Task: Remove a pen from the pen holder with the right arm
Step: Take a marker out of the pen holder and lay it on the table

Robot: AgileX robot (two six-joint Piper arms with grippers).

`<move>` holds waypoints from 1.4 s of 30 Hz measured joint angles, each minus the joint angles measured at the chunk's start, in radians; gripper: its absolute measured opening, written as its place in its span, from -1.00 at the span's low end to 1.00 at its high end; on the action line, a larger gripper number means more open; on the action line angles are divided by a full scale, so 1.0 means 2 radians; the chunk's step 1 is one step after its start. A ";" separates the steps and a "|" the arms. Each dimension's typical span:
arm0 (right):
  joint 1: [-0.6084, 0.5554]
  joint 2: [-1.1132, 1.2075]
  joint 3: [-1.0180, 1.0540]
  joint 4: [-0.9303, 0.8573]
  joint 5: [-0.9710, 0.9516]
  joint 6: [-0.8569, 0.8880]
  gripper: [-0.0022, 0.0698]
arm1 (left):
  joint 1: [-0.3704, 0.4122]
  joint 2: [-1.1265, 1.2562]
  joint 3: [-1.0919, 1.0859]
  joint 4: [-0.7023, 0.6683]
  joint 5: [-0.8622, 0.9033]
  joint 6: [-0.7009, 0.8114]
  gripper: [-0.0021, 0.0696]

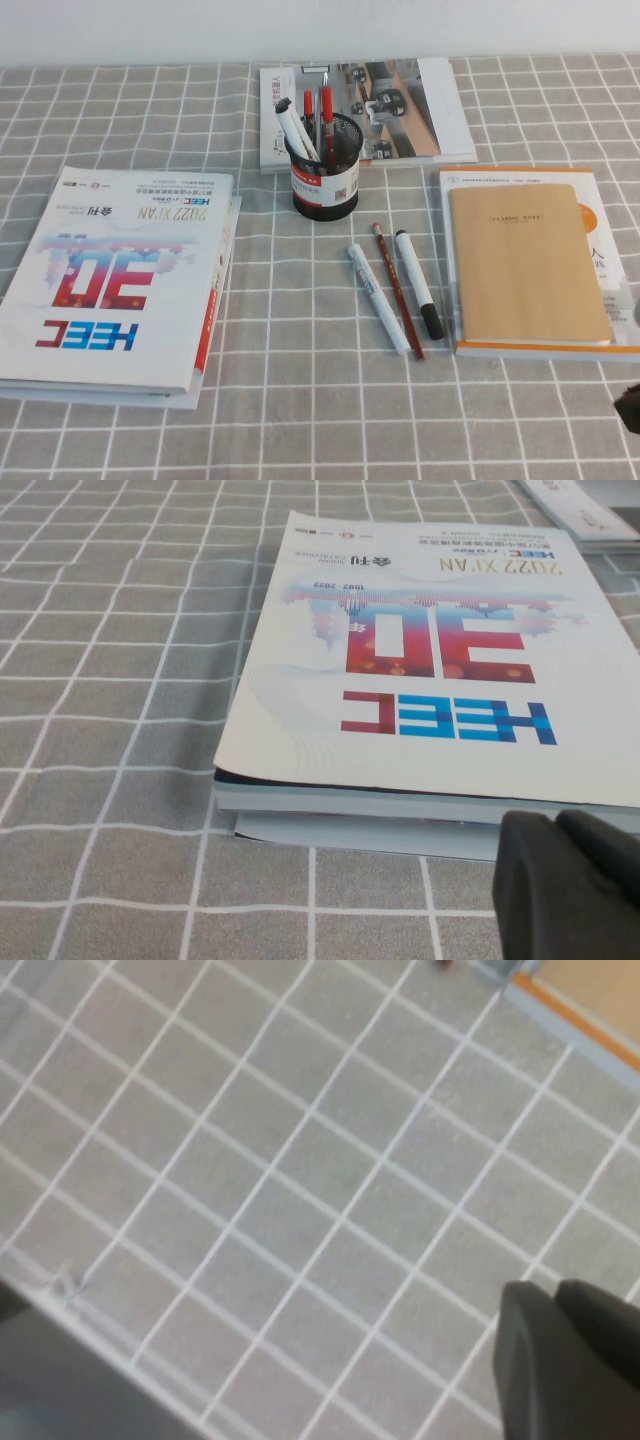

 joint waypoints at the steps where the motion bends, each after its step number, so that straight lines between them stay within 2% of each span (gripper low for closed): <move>1: 0.000 0.000 0.006 -0.002 -0.010 0.000 -0.97 | 0.000 0.000 0.000 0.000 0.000 0.000 -0.96; 4: -0.002 -0.005 0.042 -0.014 -0.059 0.000 -0.97 | 0.000 0.000 0.000 0.000 0.000 0.000 -0.96; 7: -0.034 -0.024 0.090 -0.016 -0.136 0.000 -0.97 | 0.000 0.000 0.000 0.000 0.000 0.000 -0.96; 15: -0.202 -0.137 0.274 0.049 -0.380 -0.001 -0.97 | 0.000 0.000 0.000 0.000 0.000 0.000 -0.96; 18: -0.255 -0.193 0.342 0.085 -0.430 -0.001 -0.97 | 0.000 0.000 0.000 0.000 0.000 0.000 -0.96; 23: -0.307 -0.273 0.412 0.109 -0.442 -0.002 -0.97 | 0.000 0.000 0.000 0.000 0.000 0.000 -0.96; 27: -0.326 -0.326 0.441 0.110 -0.448 -0.049 -0.97 | 0.000 0.000 0.000 0.000 0.000 0.000 -0.96; 34: -0.331 -0.412 0.448 0.110 -0.437 -0.134 -0.97 | 0.000 0.000 0.000 0.000 0.000 0.000 -0.96; 42: -0.310 -0.453 0.466 0.111 -0.397 -0.156 -0.97 | 0.000 0.000 0.000 0.000 0.000 0.000 -0.96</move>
